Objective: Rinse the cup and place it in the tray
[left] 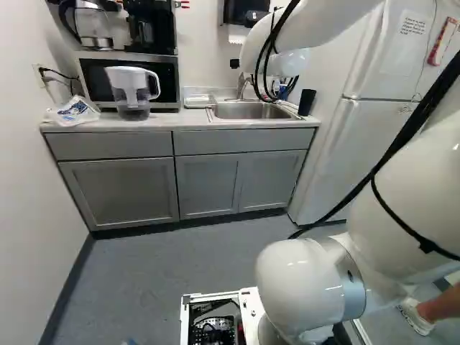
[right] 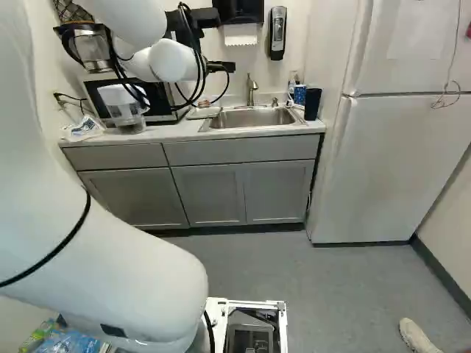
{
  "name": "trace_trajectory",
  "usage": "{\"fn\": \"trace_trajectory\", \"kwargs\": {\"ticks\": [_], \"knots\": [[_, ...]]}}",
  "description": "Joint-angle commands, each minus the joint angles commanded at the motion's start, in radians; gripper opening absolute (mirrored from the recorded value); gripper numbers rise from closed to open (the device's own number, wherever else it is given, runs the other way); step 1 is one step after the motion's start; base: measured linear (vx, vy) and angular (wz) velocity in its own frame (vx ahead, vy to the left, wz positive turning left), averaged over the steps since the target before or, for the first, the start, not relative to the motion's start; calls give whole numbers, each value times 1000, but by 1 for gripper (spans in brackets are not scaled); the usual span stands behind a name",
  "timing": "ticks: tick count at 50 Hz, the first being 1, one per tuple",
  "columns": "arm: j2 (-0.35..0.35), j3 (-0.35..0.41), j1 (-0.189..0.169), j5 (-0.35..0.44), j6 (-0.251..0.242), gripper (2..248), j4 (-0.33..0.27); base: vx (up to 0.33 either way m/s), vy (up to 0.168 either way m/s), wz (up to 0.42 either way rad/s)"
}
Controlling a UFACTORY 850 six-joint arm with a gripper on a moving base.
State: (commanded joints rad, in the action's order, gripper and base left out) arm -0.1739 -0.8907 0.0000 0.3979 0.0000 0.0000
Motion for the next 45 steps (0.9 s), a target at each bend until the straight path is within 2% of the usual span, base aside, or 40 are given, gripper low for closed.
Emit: {"fn": "trace_trajectory", "kwargs": {"ticks": [45], "knots": [[0, 0, 0, 0, 0, 247, 0, 30, 1, -2]]}}
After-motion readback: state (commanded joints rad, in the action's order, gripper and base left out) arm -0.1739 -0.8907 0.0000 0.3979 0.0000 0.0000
